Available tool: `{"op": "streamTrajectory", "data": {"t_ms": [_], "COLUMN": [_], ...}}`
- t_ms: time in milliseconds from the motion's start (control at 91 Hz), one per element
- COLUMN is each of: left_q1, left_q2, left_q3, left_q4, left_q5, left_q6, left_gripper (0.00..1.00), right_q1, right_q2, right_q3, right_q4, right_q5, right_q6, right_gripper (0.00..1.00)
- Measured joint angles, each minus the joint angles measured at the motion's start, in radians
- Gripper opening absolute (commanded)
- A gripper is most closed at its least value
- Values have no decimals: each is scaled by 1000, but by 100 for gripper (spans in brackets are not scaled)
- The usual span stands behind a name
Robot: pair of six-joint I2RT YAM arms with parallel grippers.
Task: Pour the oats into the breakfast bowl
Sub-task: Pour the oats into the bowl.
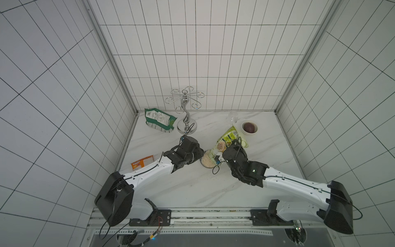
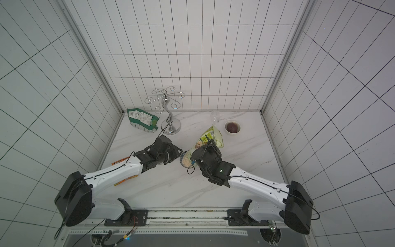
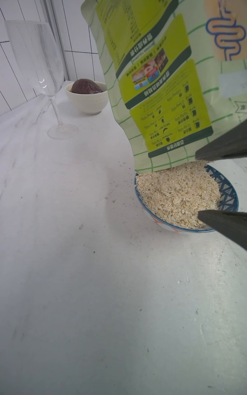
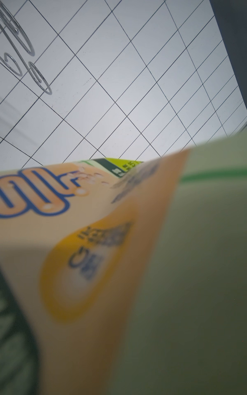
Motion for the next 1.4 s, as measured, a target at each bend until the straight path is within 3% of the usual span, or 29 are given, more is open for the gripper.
{"op": "streamTrajectory", "data": {"t_ms": [418,1396], "left_q1": [0,11], "left_q2": [0,0], "left_q3": [0,0], "left_q4": [0,-10], "left_q5": [0,-19], "left_q6": [0,0], "left_gripper": [41,41], "right_q1": [0,-33], "right_q2": [7,-67], "right_q3": [23,35], "right_q4": [-187,-397], "right_q5": [-7,-97], "right_q6": [284,631], "right_gripper": [0,0]}}
